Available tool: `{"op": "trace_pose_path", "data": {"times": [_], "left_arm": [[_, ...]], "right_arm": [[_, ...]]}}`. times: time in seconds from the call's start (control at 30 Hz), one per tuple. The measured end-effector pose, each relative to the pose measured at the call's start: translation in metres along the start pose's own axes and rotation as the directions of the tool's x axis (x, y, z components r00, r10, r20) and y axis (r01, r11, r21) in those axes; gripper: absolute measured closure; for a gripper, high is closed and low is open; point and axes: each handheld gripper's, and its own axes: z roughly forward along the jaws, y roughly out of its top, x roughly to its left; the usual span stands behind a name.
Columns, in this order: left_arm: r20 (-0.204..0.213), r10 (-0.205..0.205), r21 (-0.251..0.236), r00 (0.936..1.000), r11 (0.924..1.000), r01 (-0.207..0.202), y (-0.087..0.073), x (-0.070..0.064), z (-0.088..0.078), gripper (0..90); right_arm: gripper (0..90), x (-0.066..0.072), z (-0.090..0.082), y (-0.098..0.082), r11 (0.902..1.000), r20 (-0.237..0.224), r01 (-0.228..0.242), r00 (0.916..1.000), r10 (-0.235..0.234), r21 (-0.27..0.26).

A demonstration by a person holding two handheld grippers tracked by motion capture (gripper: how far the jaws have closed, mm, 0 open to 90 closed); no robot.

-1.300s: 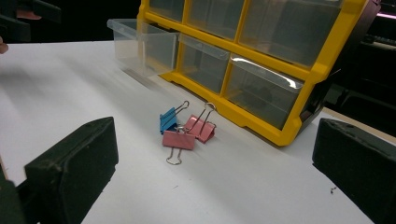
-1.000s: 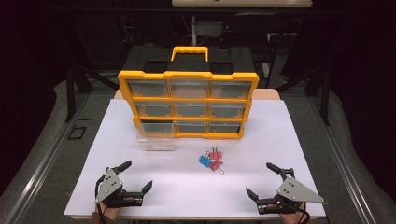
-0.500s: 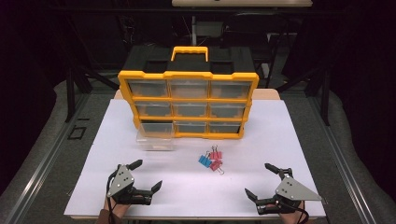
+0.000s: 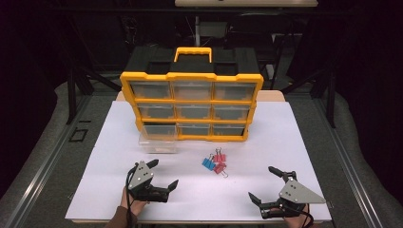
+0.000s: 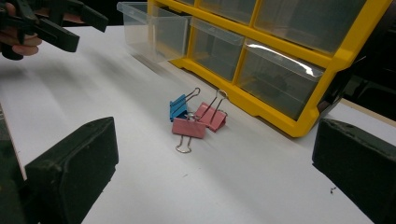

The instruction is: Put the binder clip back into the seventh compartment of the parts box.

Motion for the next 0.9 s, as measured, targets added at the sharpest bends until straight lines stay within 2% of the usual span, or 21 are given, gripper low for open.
{"op": "trace_pose_path", "data": {"times": [0.13,0.2,0.27,0.4,0.63,0.7,0.8,0.9], "left_arm": [[0.006,0.007,0.033,1.0,0.9994,-0.008,0.006,-0.006,0.01,0.0],[-0.003,0.006,0.033,1.0,0.9994,-0.006,0.007,-0.008,0.013,0.0],[0.01,-0.02,0.024,0.9998,0.9995,0.019,0.013,-0.013,0.019,0.1],[0.021,-0.028,0.034,0.9994,0.9991,0.027,0.019,-0.02,0.029,0.1],[0.0,0.007,0.115,1.0,0.9934,-0.007,0.03,-0.037,0.059,0.0],[0.001,0.007,0.123,1.0,0.9924,-0.007,0.031,-0.038,0.062,0.0],[-0.006,-0.015,0.151,0.9999,0.9884,0.016,0.032,-0.039,0.072,0.0],[-0.014,-0.014,0.164,0.9998,0.9863,0.016,0.034,-0.04,0.077,0.0]], "right_arm": [[0.0,0.0,0.0,0.0,1.0,-0.002,0.006,1.0,-0.005,0.004],[0.0,0.001,0.0,0.0,1.0,-0.004,0.003,1.0,-0.003,0.0],[0.0,0.001,0.001,0.0,1.0,-0.009,0.002,1.0,-0.002,0.009],[0.0,0.001,0.001,0.0,1.0,-0.01,0.002,0.9999,-0.002,0.008],[0.0,0.001,0.003,0.0,0.9999,-0.015,0.004,0.9999,-0.004,0.013],[0.0,0.001,0.005,0.0,0.9998,-0.017,0.012,0.9998,-0.011,0.019],[0.0,0.002,0.006,0.0,0.9997,-0.025,0.015,0.9996,-0.015,0.019],[0.0,0.001,0.005,0.0,0.9998,-0.027,0.006,0.9996,-0.006,0.02]]}}
